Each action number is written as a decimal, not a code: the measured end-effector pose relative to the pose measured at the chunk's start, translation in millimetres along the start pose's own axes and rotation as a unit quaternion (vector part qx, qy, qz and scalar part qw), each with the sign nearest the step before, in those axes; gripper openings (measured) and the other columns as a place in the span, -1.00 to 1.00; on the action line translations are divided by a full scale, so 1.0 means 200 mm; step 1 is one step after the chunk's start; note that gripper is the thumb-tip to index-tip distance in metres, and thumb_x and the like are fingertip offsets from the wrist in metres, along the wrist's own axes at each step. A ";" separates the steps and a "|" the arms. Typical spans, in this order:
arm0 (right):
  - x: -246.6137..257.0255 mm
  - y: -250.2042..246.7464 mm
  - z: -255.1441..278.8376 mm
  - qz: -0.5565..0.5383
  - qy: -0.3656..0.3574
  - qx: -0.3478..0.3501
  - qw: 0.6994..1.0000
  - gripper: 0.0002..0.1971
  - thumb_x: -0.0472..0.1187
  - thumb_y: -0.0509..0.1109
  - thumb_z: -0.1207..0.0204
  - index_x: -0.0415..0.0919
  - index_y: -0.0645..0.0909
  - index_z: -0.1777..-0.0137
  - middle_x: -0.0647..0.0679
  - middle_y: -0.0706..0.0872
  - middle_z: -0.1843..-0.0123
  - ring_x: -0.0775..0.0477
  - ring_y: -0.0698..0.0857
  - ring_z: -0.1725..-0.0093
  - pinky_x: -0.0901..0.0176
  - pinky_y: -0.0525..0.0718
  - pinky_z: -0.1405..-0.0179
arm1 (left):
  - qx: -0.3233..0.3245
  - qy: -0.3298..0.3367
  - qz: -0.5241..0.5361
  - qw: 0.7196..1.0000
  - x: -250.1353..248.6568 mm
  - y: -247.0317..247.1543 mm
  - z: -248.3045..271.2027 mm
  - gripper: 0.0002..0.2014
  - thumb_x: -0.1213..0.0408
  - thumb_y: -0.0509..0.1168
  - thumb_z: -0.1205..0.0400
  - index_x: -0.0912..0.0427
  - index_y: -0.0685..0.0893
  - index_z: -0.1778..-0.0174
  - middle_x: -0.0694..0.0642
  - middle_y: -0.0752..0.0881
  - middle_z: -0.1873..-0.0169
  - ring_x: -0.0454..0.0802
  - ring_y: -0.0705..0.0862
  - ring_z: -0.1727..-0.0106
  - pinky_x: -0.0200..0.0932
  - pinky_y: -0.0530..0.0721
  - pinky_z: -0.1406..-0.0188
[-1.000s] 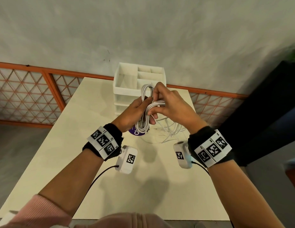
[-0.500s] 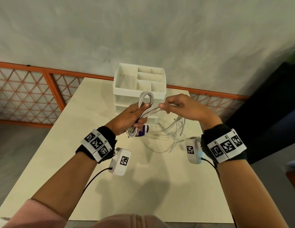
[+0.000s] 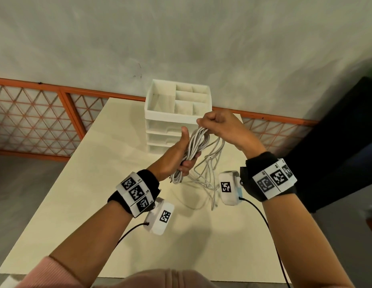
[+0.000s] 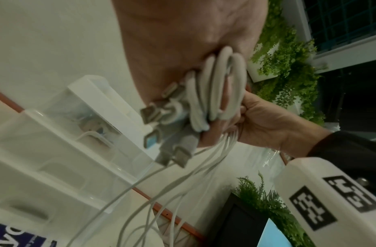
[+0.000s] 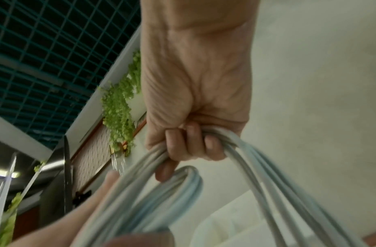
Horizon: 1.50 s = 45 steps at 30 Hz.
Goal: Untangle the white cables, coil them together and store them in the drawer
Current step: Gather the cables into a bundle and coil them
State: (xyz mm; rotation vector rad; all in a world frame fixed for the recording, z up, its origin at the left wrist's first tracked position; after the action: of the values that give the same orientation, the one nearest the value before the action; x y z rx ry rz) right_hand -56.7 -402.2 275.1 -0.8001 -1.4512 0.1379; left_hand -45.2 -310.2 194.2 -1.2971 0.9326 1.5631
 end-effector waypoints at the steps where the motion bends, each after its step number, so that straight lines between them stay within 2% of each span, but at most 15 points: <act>1: -0.02 -0.01 0.00 -0.004 0.006 -0.016 1.000 -0.79 -0.21 0.41 -0.55 -0.39 0.59 0.18 -0.07 0.50 0.54 0.13 0.46 0.55 0.34 0.44 0.43 | -0.001 0.003 -0.014 1.000 0.00 0.00 0.01 -0.30 -0.36 -0.28 -0.60 0.22 0.45 0.25 -0.04 0.25 0.64 -0.09 0.15 0.60 -0.22 0.25 0.53; 3: -0.05 -0.04 0.00 -0.010 0.020 -0.036 0.999 -0.81 -0.25 0.44 -0.50 -0.25 0.52 -0.03 0.04 0.46 0.62 0.16 0.36 0.67 0.38 0.35 0.61 | 0.002 0.004 -0.037 0.999 0.01 0.01 0.01 -0.38 -0.32 -0.13 -0.62 0.22 0.46 0.22 -0.04 0.26 0.63 -0.09 0.16 0.58 -0.23 0.24 0.52; 5: -0.06 -0.05 0.00 0.017 0.015 -0.042 0.999 -0.77 -0.20 0.46 -0.47 -0.17 0.49 -0.04 0.09 0.42 0.69 0.16 0.33 0.70 0.39 0.31 0.65 | 0.001 -0.001 -0.036 0.999 0.03 0.02 0.02 -0.40 -0.30 -0.10 -0.63 0.22 0.46 0.22 -0.03 0.26 0.62 -0.10 0.17 0.59 -0.24 0.23 0.52; 8: -0.05 -0.04 0.00 0.060 0.015 -0.044 0.997 -0.78 -0.09 0.49 -0.45 -0.15 0.54 0.06 0.08 0.44 0.72 0.16 0.39 0.72 0.39 0.34 0.64 | 0.026 -0.006 -0.039 0.999 0.06 0.06 0.02 -0.35 -0.35 -0.19 -0.59 0.21 0.44 0.22 -0.02 0.25 0.61 -0.10 0.17 0.59 -0.25 0.27 0.54; 12: -0.04 -0.05 0.01 0.067 0.012 -0.067 0.995 -0.74 -0.06 0.52 -0.41 -0.14 0.53 0.08 0.06 0.46 0.66 0.15 0.42 0.70 0.27 0.40 0.54 | 0.052 -0.010 -0.087 0.995 0.07 0.10 0.01 -0.41 -0.35 -0.04 -0.51 0.21 0.39 0.27 0.01 0.27 0.58 -0.11 0.22 0.60 -0.30 0.35 0.58; 17: -0.02 -0.03 -0.01 0.131 0.013 -0.077 0.988 -0.71 -0.03 0.53 -0.38 -0.10 0.49 0.08 0.04 0.55 0.45 0.07 0.54 0.47 0.16 0.44 0.39 | 0.045 -0.013 -0.140 0.989 0.10 0.09 -0.01 -0.38 -0.38 0.09 -0.42 0.23 0.39 0.30 -0.10 0.38 0.66 -0.11 0.32 0.62 -0.26 0.43 0.57; 20: -0.05 -0.03 -0.02 0.126 0.028 -0.079 0.989 -0.68 0.00 0.53 -0.37 -0.12 0.49 0.07 0.05 0.53 0.40 0.05 0.53 0.45 0.16 0.39 0.41 | 0.041 -0.004 -0.146 0.988 0.11 0.08 -0.01 -0.48 -0.26 0.20 -0.53 0.16 0.37 0.41 -0.11 0.37 0.68 -0.07 0.33 0.60 -0.23 0.43 0.55; 23: -0.06 -0.05 -0.01 0.132 0.032 -0.094 0.986 -0.63 0.16 0.47 -0.41 -0.13 0.51 0.11 0.08 0.58 0.34 0.02 0.63 0.39 0.17 0.46 0.40 | 0.029 -0.010 -0.087 0.996 0.10 0.07 -0.01 -0.57 -0.05 0.15 -0.68 0.16 0.32 0.40 -0.01 0.27 0.61 -0.08 0.23 0.61 -0.26 0.31 0.60; 25: -0.09 -0.06 0.00 0.101 0.045 -0.091 0.990 -0.57 0.27 0.32 -0.49 -0.14 0.54 0.17 0.10 0.60 0.45 0.07 0.63 0.47 0.20 0.48 0.43 | 0.018 -0.016 -0.031 0.999 0.09 0.03 0.00 -0.60 0.02 0.06 -0.72 0.17 0.35 0.37 0.00 0.24 0.61 -0.11 0.17 0.63 -0.21 0.22 0.54; 28: -0.15 -0.02 0.03 -0.029 0.044 -0.048 0.997 -0.54 0.20 0.12 -0.64 -0.17 0.55 0.23 0.14 0.44 0.62 0.16 0.43 0.60 0.17 0.52 0.41 | 0.002 0.006 0.018 1.000 0.05 -0.03 0.00 -0.61 0.03 0.01 -0.74 0.19 0.38 0.34 0.00 0.25 0.62 -0.10 0.15 0.62 -0.19 0.23 0.52; 32: -0.23 0.03 0.08 -0.130 0.000 -0.057 0.990 -0.56 0.05 0.09 -0.70 -0.32 0.62 -0.07 0.03 0.44 0.51 0.12 0.40 0.50 0.17 0.43 0.40 | -0.014 0.037 0.043 0.998 0.03 -0.07 0.01 -0.60 0.01 0.00 -0.74 0.18 0.41 0.32 0.00 0.27 0.62 -0.07 0.17 0.61 -0.19 0.36 0.52; 38: -0.20 0.14 0.14 -0.167 -0.028 -0.157 0.973 -0.63 -0.09 0.09 -0.73 -0.04 0.51 -0.48 -0.17 0.52 0.36 0.03 0.50 0.42 0.29 0.54 0.39 | -0.042 0.087 0.057 0.994 -0.03 -0.12 -0.01 -0.62 -0.02 0.03 -0.73 0.21 0.43 0.23 0.00 0.32 0.60 -0.06 0.28 0.60 -0.14 0.55 0.44; 41: -0.21 0.22 0.13 -0.193 0.010 -0.151 0.970 -0.62 0.03 0.08 -0.72 0.08 0.51 -0.47 -0.21 0.71 0.22 -0.10 0.72 0.24 0.04 0.74 0.09 | -0.040 0.107 0.025 0.993 -0.04 -0.12 -0.02 -0.61 0.00 0.08 -0.72 0.23 0.45 0.27 0.02 0.37 0.58 -0.05 0.34 0.57 -0.11 0.57 0.40; 43: -0.20 0.24 0.13 -0.236 0.038 -0.130 0.962 -0.62 -0.01 0.07 -0.73 -0.07 0.59 -0.38 -0.13 0.77 0.29 -0.11 0.77 0.32 -0.01 0.80 0.21 | -0.032 0.125 -0.002 0.992 -0.06 -0.12 -0.02 -0.61 0.07 0.09 -0.73 0.24 0.46 0.34 0.05 0.44 0.56 -0.06 0.39 0.59 -0.19 0.56 0.46; 45: -0.21 0.25 0.12 -0.257 0.062 -0.116 0.957 -0.65 -0.04 0.09 -0.73 -0.08 0.70 -0.17 -0.08 0.83 0.17 -0.05 0.81 0.21 0.01 0.79 0.12 | -0.031 0.134 -0.025 0.990 -0.08 -0.13 -0.02 -0.67 0.14 0.12 -0.73 0.08 0.55 0.35 0.12 0.48 0.49 -0.10 0.41 0.62 -0.29 0.53 0.54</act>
State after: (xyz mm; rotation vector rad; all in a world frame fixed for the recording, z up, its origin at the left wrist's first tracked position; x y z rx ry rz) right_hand -66.3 -379.6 210.2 -0.5809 -1.5265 -0.4788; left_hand -19.1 -307.7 208.3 -1.5906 1.0139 1.4114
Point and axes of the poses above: each hand's wrist, its own z-axis away from the middle knuckle, its own y-axis out of the palm, x = y × z, the point moved 10 cm from there along -z, towards the middle knuckle
